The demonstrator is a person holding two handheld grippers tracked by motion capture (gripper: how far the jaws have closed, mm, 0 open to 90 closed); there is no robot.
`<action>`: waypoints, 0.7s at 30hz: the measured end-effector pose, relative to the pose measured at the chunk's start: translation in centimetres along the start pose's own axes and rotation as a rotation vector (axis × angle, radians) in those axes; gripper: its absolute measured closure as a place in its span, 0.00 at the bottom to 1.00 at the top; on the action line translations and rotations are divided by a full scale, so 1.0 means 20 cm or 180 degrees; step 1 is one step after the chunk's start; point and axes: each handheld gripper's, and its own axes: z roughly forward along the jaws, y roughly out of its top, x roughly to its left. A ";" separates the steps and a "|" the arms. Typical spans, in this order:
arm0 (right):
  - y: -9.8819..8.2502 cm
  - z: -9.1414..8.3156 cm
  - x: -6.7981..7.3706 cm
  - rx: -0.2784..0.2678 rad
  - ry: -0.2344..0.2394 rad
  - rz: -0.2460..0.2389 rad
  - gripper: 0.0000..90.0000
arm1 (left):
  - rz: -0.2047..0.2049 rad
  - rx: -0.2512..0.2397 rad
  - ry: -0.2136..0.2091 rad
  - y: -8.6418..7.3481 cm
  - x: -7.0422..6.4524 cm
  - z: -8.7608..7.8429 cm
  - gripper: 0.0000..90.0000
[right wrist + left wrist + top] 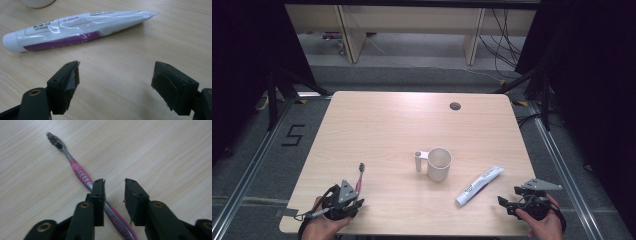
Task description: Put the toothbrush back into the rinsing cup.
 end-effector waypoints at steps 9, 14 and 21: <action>0.00 0.01 0.00 -0.0008 0.0045 -0.0013 0.25 | -0.0173 0.0408 0.0046 0.08 0.09 0.05 0.62; 0.00 0.00 0.00 0.0015 0.0032 -0.0014 0.25 | -0.0197 0.0539 0.0004 0.12 0.13 0.07 0.65; 0.00 0.00 0.00 0.0012 0.0033 -0.0015 0.25 | -0.0175 0.0804 -0.0107 0.15 0.15 0.12 0.70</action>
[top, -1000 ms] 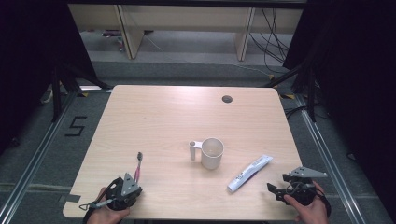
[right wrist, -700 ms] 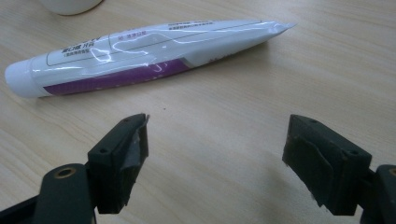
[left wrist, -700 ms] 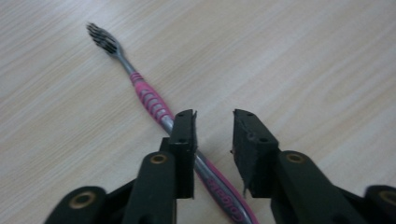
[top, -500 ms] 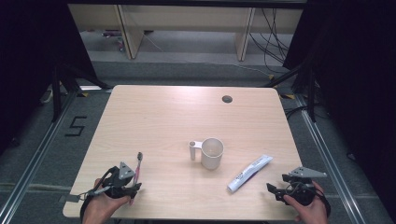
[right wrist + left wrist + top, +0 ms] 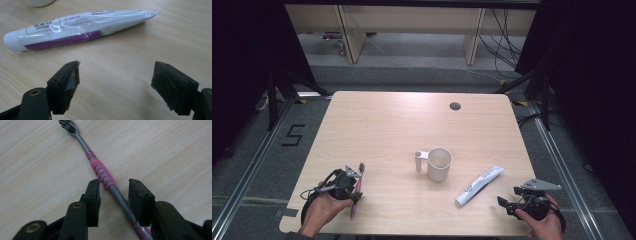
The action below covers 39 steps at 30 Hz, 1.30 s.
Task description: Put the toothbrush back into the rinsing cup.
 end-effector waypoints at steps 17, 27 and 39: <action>0.00 0.00 0.00 -0.0005 -0.0019 -0.0018 0.26 | 0.0227 0.0324 -0.0110 0.09 0.02 0.04 0.89; 0.00 0.00 0.01 0.0013 0.0053 0.0095 0.26 | 0.0332 0.0595 -0.0038 0.15 0.01 0.05 0.91; 0.00 0.00 0.00 -0.0024 0.0031 -0.0037 0.26 | 0.0475 0.0716 -0.0010 0.18 -0.01 0.06 0.92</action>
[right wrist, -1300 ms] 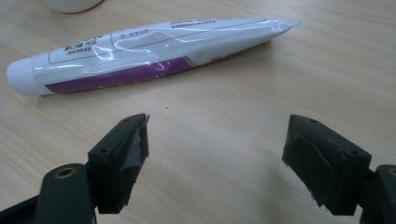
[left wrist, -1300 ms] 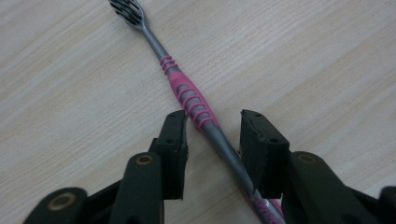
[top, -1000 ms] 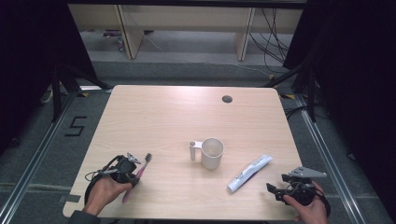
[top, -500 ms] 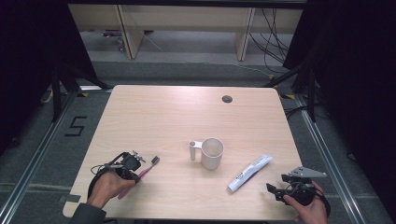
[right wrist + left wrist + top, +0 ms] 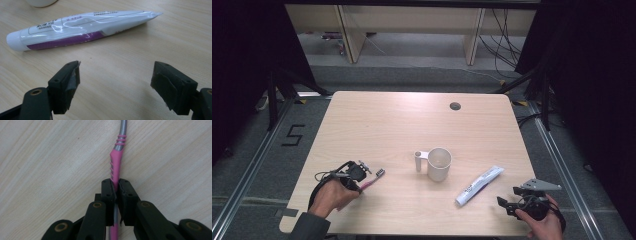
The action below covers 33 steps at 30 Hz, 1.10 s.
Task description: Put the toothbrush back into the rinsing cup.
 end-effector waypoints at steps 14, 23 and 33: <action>0.00 0.00 0.01 0.0024 -0.0013 0.0033 0.26 | 0.0193 0.0169 0.0024 0.04 -0.01 0.01 0.93; 0.00 0.00 0.00 -0.0010 0.0003 -0.0012 0.26 | 0.0190 -0.0008 0.0076 0.01 0.00 0.00 0.93; 0.00 0.00 0.01 0.0005 -0.0002 0.0108 0.26 | 0.0116 -0.0496 -0.0007 0.00 0.03 -0.12 0.93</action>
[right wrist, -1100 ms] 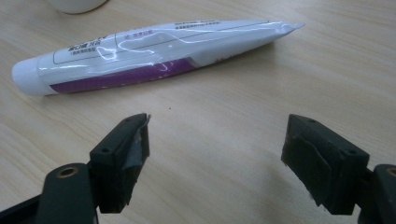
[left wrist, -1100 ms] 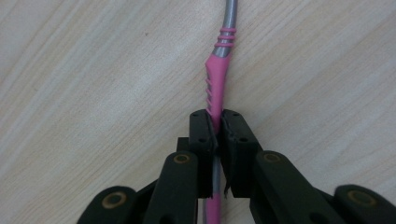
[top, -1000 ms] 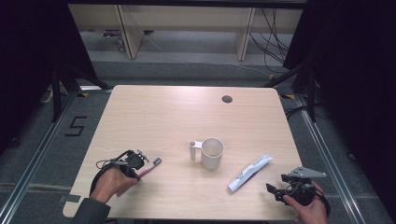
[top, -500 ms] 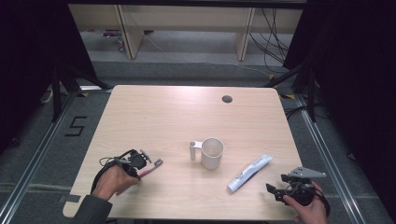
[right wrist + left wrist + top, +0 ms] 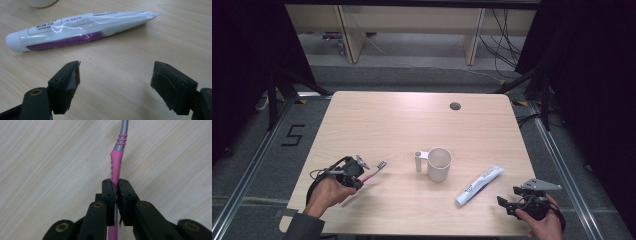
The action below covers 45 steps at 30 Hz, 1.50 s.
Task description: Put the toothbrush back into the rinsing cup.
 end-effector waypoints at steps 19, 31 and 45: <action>0.00 -0.01 -0.01 0.0013 -0.0037 -0.0062 0.26 | -0.0628 -0.1663 -0.0003 0.05 -0.04 -0.13 0.93; 0.00 0.00 -0.01 -0.0014 -0.0033 -0.0069 0.26 | -0.0921 -0.2389 -0.0043 0.13 -0.09 -0.13 0.93; 0.00 0.00 -0.01 -0.0010 -0.0034 -0.0064 0.26 | -0.0831 -0.2836 -0.0032 0.25 -0.17 -0.17 0.93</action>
